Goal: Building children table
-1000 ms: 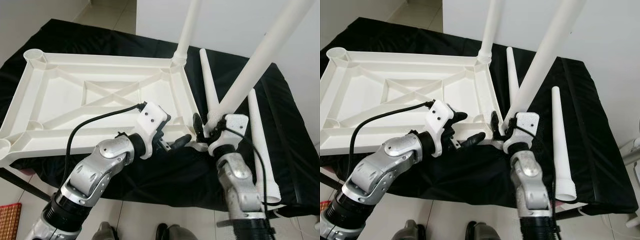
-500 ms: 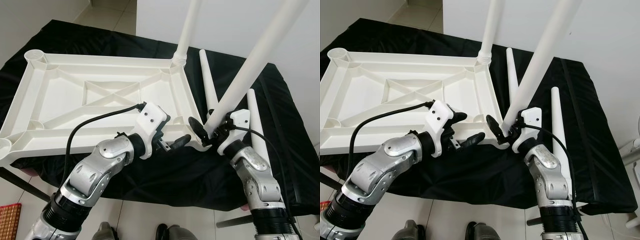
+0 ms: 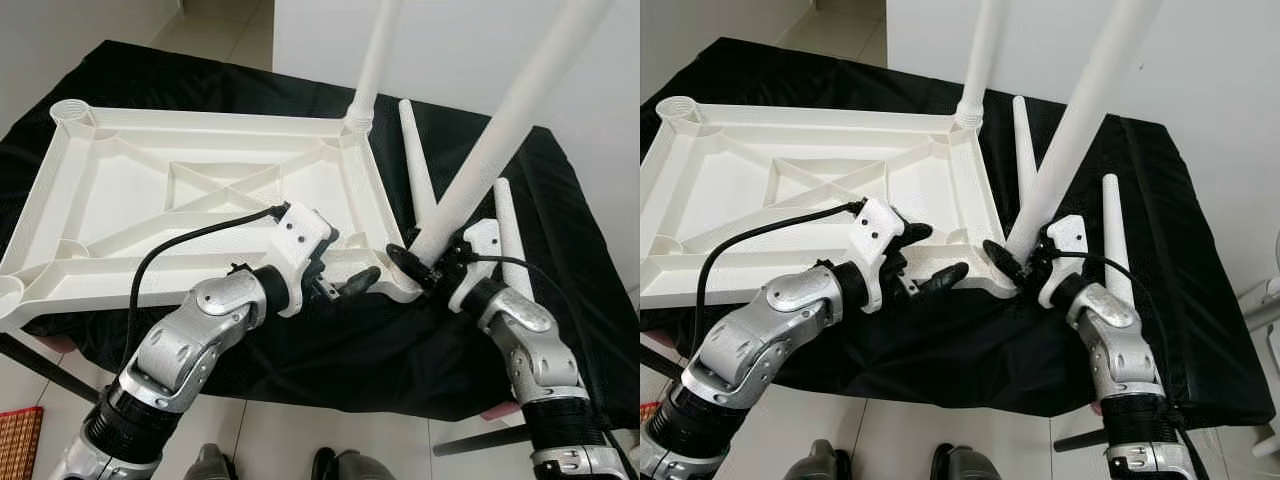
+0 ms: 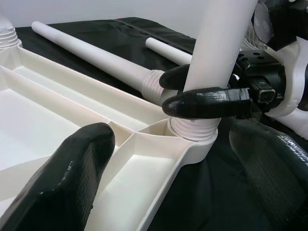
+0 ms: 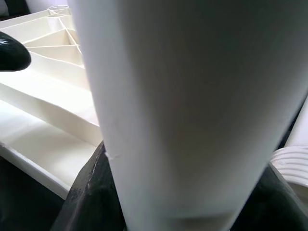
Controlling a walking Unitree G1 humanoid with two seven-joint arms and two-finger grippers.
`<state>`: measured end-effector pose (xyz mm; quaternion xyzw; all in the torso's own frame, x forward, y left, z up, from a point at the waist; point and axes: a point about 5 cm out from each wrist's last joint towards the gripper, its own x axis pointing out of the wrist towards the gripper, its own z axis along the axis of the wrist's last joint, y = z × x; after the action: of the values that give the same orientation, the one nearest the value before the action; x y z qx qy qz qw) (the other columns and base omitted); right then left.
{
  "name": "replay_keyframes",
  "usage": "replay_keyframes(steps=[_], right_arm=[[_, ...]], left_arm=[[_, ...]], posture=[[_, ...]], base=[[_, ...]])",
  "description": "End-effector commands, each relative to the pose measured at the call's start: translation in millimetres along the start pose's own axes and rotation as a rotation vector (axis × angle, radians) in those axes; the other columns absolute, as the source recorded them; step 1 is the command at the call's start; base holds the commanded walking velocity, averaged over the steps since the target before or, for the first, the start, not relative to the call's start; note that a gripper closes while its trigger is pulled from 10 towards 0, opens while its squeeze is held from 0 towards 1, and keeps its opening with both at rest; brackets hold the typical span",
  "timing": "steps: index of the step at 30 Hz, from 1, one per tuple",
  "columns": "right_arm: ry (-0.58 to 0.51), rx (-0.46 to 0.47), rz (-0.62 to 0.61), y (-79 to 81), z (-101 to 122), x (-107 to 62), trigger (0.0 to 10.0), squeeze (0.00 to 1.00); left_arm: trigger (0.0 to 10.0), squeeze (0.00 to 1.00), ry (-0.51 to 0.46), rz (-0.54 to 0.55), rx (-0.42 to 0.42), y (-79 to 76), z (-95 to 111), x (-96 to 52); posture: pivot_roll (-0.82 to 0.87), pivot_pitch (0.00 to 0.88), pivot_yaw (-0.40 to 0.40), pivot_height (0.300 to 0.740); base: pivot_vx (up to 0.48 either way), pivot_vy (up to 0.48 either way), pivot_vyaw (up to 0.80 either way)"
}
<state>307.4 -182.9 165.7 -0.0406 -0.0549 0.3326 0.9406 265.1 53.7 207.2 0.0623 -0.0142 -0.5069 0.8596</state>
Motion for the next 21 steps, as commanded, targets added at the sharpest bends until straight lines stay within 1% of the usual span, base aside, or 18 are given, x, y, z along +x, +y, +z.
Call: replay_keyframes(steps=[1, 5, 6, 7, 8, 12, 13, 15, 16, 17, 18, 19, 20, 21], right_arm=[[0.007, 0.015, 0.01, -1.4, -3, -2.2, 0.0, 0.0], [0.002, 0.02, -0.006, -2.7, -4, -3.7, 0.0, 0.0], [0.002, 0.025, -0.019, -3.1, -4, -4.3, 2.2, 0.0], [0.002, 0.025, -0.019, -3.1, -4, -4.3, 2.2, 0.0], [-0.004, 0.03, -0.036, -3.3, -4, -4.3, 10.0, 0.0], [-0.029, 0.061, -0.094, -1.0, -2, -3.0, 10.0, 0.0], [-0.029, 0.061, -0.094, -1.0, -2, -3.0, 10.0, 0.0], [-0.032, 0.048, -0.147, 0.1, -2, -1.6, 10.0, 0.0], [-0.032, 0.048, -0.147, 0.1, -2, -1.6, 10.0, 0.0], [-0.031, 0.045, -0.21, 1.3, -3, -0.7, 10.0, 0.0], [-0.031, 0.045, -0.21, 1.3, -3, -0.7, 10.0, 0.0], [-0.025, 0.045, -0.275, 4.3, -5, 0.2, 10.0, 0.0], [-0.025, 0.045, -0.275, 4.3, -5, 0.2, 10.0, 0.0], [-0.04, 0.064, -0.295, 6.8, -5, 0.5, 10.0, 0.0]], left_arm=[[10.0, 0.0, -0.002, -0.058, -0.004, -5.5, 1, 0.6], [10.0, 0.0, -0.004, -0.06, -0.006, -5.8, 1, 1.3], [10.0, 0.0, -0.005, -0.06, -0.006, -6.1, 1, 1.3], [10.0, 0.0, -0.005, -0.06, -0.006, -6.1, 1, 1.3], [10.0, 0.0, -0.005, -0.061, -0.007, -6.2, 2, 1.5], [10.0, 0.0, -0.005, -0.065, -0.008, -7.4, 1, 1.1], [10.0, 0.0, -0.005, -0.065, -0.008, -7.4, 1, 1.1], [10.0, 0.0, -0.004, -0.066, -0.01, -8.1, 1, 0.9], [10.0, 0.0, -0.004, -0.066, -0.01, -8.1, 1, 0.9], [10.0, 0.0, -0.002, -0.066, -0.012, -8.8, 1, 0.6], [10.0, 0.0, -0.002, -0.066, -0.012, -8.8, 1, 0.6], [10.0, 0.0, -0.001, -0.068, -0.016, -9.6, 0, 0.2], [10.0, 0.0, -0.001, -0.068, -0.016, -9.6, 0, 0.2], [10.0, 0.0, 0.0, -0.068, -0.016, -9.9, 0, 0.0]], posture=[[0.05, 0.148, -0.084, 0.74], [0.05, 0.149, -0.082, 0.74], [0.04, 0.15, -0.083, 0.74], [0.04, 0.15, -0.083, 0.74], [0.04, 0.15, -0.083, 0.74], [0.04, 0.151, -0.085, 0.74], [0.04, 0.151, -0.085, 0.74], [0.05, 0.152, -0.087, 0.74], [0.05, 0.152, -0.087, 0.74], [0.05, 0.152, -0.089, 0.74], [0.05, 0.152, -0.089, 0.74], [0.05, 0.152, -0.089, 0.74], [0.05, 0.152, -0.089, 0.74], [0.05, 0.152, -0.088, 0.74]], base=[[0.0, 0.0, 0.0], [0.0, 0.0, 0.0], [0.0, 0.0, 0.0], [0.0, 0.0, 0.0], [0.0, 0.0, 0.0], [0.0, 0.0, 0.0], [0.0, 0.0, 0.0], [0.0, 0.0, 0.0], [0.0, 0.0, 0.0], [0.0, 0.0, 0.0], [0.0, 0.0, 0.0], [0.0, 0.0, 0.0], [0.0, 0.0, 0.0], [0.0, 0.0, 0.0]])
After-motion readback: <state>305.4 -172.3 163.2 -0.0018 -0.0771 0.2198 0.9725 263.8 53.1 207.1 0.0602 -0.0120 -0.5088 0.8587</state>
